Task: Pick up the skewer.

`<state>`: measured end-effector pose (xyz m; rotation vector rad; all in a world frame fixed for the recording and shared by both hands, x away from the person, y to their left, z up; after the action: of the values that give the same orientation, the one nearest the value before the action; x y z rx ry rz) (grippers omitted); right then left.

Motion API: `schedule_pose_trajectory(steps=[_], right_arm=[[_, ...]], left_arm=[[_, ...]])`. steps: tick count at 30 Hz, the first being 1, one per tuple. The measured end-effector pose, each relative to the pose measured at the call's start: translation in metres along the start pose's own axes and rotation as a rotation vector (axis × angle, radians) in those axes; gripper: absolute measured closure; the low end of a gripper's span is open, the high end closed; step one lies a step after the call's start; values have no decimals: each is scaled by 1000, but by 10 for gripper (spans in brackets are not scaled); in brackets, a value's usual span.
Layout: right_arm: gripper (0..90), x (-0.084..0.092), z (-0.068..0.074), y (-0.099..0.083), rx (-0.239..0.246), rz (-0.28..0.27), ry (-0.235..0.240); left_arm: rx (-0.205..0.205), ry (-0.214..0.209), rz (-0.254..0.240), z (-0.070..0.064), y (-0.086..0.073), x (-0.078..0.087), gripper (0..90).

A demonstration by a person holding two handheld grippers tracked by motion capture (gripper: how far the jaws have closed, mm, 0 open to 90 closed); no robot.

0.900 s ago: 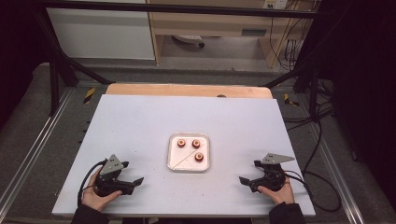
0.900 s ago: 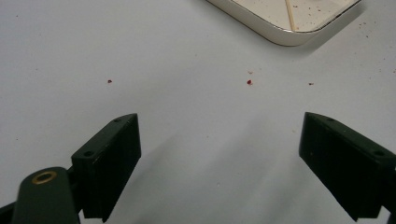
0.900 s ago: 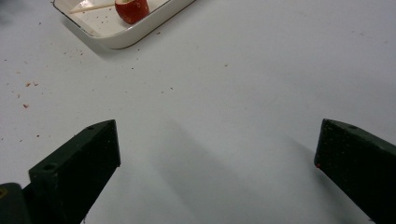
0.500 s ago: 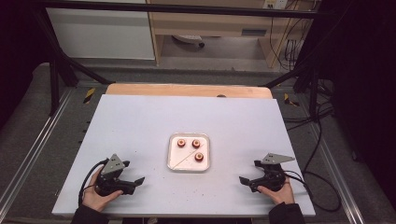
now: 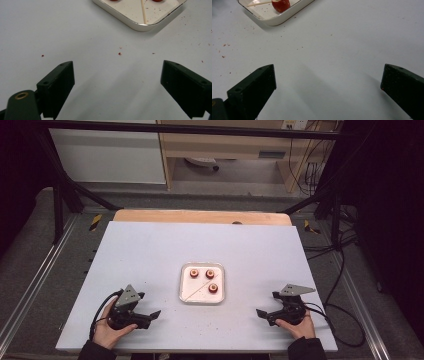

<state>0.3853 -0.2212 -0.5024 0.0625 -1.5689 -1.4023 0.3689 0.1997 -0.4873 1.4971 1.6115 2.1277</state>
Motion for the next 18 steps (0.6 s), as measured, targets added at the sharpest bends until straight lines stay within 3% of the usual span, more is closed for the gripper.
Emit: schedule_pose_trajectory(steps=[18], right_arm=[[7,-1,0,-1,4,12,-2]], left_arm=[[-29,2,21,-14,27,-10,124]])
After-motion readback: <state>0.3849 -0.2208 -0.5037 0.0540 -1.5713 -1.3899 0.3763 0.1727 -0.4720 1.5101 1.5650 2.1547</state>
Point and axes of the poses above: each handheld gripper's, and its own axes: x roughly backward along the jaws, y roughly out of its top, z roughly to its left, the point moved 7 cm from there along -x, roughly forward along the jaws, and after that the axes turned 1 degree about -y, right-handed, at the moved point
